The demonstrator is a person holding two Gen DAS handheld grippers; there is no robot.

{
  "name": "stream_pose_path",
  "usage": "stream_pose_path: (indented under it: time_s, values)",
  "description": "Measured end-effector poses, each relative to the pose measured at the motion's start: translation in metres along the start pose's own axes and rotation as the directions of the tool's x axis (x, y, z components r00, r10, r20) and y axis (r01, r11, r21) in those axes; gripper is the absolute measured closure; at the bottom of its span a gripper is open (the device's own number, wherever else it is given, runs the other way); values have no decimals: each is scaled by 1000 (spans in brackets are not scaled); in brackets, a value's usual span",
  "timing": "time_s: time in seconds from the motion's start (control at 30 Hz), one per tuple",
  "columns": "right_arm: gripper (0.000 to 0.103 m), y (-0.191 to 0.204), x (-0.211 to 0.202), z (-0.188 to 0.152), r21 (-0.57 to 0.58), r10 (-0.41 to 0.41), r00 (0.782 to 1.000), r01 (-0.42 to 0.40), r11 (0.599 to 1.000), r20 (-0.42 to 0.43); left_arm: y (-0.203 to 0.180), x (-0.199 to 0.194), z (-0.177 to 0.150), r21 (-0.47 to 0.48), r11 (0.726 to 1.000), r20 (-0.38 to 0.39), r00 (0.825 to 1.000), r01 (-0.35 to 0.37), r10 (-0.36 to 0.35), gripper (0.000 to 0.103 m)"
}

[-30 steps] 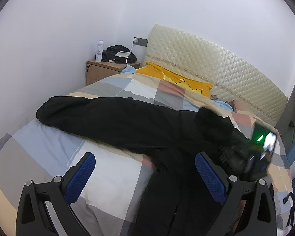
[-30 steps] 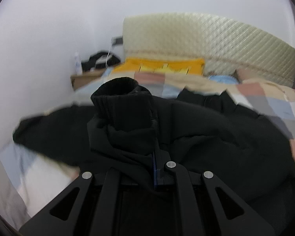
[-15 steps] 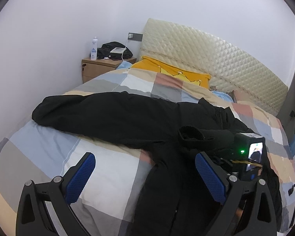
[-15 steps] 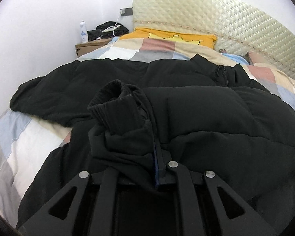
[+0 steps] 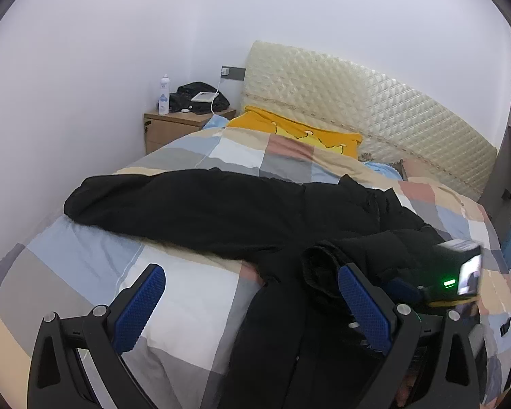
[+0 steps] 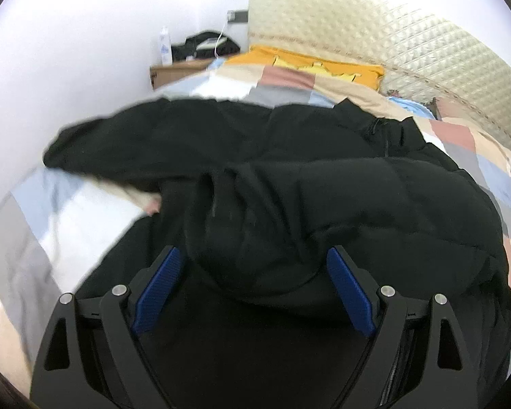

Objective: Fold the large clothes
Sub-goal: 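Open the right tool to release the cuff on the jacket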

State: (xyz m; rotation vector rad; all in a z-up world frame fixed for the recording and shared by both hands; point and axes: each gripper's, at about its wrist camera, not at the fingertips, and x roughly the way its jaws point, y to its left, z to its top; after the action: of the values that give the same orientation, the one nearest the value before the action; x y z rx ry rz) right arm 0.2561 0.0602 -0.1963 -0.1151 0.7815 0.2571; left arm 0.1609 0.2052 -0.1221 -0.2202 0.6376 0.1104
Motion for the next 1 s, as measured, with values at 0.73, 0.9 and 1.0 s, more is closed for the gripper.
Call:
stream_pose_path:
  time_s: [0.73, 0.9, 1.0]
  values:
    - [13, -127, -253, -12, 177, -237, 922, 189, 966, 307, -86, -98, -3, 117, 993, 72, 996, 35, -44, 0]
    - [13, -138, -286, -32, 195, -218, 918, 159, 968, 332, -101, -131, -32, 150, 986, 119, 989, 68, -86, 0]
    - [13, -145, -295, -49, 212, -196, 920, 128, 969, 338, -103, -135, -49, 155, 985, 106, 990, 73, -90, 0]
